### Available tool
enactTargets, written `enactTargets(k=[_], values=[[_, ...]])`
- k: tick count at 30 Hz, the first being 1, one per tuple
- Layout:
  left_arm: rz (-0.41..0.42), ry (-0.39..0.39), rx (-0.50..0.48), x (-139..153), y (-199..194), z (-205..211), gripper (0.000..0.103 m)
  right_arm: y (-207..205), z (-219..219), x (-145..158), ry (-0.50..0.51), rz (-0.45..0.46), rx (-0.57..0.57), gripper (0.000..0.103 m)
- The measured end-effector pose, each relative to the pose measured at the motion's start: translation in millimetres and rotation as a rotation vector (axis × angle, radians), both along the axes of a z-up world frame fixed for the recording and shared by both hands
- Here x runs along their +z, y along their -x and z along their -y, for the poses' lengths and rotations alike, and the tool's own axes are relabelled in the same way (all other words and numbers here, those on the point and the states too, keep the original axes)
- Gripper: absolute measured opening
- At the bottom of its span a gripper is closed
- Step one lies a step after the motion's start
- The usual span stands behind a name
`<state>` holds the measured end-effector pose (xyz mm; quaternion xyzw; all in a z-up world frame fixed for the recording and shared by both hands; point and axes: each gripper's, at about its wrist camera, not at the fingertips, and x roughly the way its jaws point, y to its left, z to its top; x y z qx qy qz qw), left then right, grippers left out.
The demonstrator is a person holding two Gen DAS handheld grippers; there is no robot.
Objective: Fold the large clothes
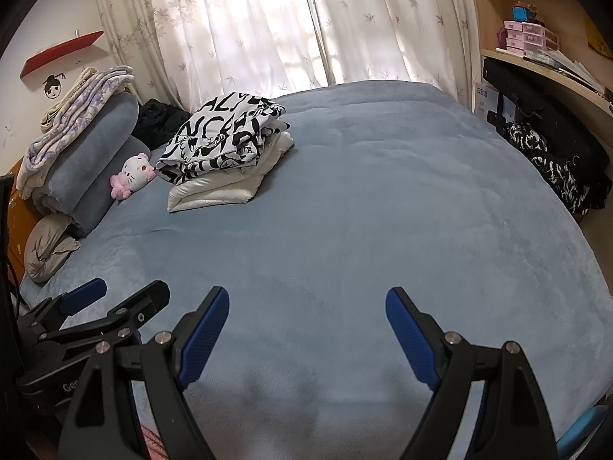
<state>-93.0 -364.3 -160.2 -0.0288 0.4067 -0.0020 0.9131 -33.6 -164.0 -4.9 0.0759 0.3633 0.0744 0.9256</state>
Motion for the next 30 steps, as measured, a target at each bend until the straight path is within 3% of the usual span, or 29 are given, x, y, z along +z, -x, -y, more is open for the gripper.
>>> enactTargets(k=[30], values=[[-0.026, 0.012, 0.002, -11.4, -4.5, 1.5, 0.087, -3.9, -2.7, -6.6, 0.003, -0.015, -0.003, 0.084]])
